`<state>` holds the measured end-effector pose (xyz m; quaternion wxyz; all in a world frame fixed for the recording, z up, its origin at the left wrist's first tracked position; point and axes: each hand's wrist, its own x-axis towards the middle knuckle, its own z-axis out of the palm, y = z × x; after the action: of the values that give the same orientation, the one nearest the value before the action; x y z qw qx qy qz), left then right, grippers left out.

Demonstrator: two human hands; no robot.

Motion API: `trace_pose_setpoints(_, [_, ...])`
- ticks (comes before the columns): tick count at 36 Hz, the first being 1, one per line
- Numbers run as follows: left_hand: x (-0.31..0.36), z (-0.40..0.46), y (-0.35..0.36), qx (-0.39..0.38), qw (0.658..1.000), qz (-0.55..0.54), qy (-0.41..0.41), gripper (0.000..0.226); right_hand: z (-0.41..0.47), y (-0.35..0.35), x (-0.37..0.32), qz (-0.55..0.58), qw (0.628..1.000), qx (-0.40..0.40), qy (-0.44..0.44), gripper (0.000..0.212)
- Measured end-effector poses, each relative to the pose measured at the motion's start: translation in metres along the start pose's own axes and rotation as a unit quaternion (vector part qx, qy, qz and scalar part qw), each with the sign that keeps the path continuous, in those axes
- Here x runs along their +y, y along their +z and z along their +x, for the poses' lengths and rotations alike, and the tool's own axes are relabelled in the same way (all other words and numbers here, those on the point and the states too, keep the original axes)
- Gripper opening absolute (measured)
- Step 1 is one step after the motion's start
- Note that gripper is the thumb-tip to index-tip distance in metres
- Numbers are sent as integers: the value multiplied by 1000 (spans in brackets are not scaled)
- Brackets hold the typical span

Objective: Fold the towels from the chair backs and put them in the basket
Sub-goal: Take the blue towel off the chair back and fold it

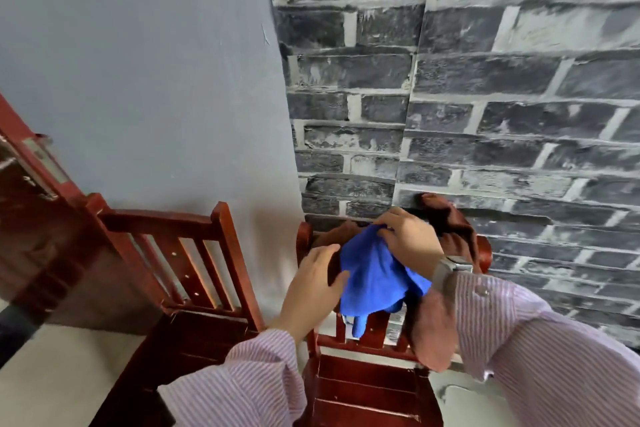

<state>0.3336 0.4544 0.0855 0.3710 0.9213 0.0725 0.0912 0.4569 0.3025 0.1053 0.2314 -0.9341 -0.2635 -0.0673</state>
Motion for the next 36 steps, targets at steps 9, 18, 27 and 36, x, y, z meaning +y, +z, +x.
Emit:
trace_pose_setpoints(9, [84,37,-28,-23,971,-191,142,81,-13,-123,-37,193,953,202,114,10])
trace_pose_setpoints(18, [184,56,-75,-14,941,-195,276,41,-48,-258,-86,358,819,443,72,22])
trace_pose_setpoints(27, [274,10,-90,-109,880,-296,354,8,-135,-319,-67,356,747,556,73,21])
trace_pose_setpoints(36, [256,-53,18,-256,885,-231,312,10,-267,-255,4,275,902,215,254,3])
